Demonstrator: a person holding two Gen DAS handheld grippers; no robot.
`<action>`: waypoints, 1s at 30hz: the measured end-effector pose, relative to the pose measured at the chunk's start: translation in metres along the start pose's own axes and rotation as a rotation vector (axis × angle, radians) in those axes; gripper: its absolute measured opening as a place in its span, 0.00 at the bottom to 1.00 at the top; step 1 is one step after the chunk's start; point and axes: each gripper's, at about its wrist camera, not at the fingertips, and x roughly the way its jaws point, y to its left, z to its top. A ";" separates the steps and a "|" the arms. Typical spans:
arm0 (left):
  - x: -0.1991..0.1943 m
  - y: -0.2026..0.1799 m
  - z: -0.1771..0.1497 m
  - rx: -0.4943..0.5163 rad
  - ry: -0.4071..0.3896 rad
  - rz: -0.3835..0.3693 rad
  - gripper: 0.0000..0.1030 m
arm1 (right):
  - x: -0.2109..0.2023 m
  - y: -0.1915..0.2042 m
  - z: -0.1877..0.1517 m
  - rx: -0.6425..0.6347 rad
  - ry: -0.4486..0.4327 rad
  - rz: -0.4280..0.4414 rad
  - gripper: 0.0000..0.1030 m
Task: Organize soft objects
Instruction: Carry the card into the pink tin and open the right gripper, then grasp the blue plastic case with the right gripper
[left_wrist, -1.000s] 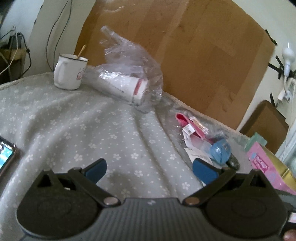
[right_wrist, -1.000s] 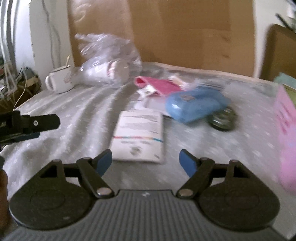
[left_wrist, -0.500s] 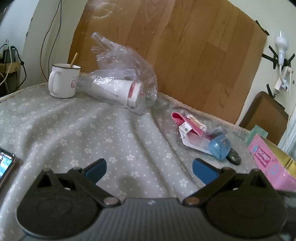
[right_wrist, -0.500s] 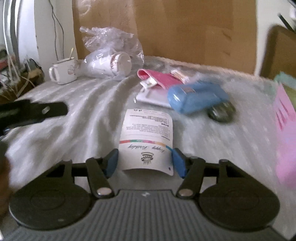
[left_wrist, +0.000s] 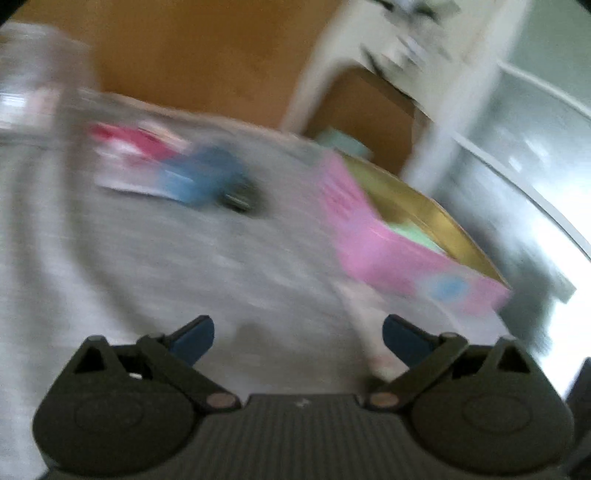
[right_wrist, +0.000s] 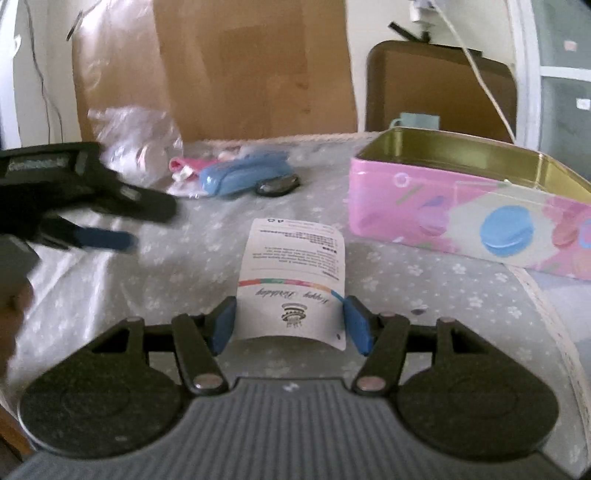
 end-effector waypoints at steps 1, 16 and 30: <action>0.012 -0.011 0.001 0.013 0.040 -0.026 0.87 | -0.001 -0.002 0.000 0.007 -0.011 0.003 0.63; 0.064 -0.128 0.074 0.265 0.005 -0.132 0.47 | -0.022 -0.044 0.043 -0.036 -0.309 -0.117 0.64; 0.083 -0.091 0.082 0.272 -0.115 0.114 0.85 | 0.017 -0.099 0.049 0.097 -0.335 -0.268 0.70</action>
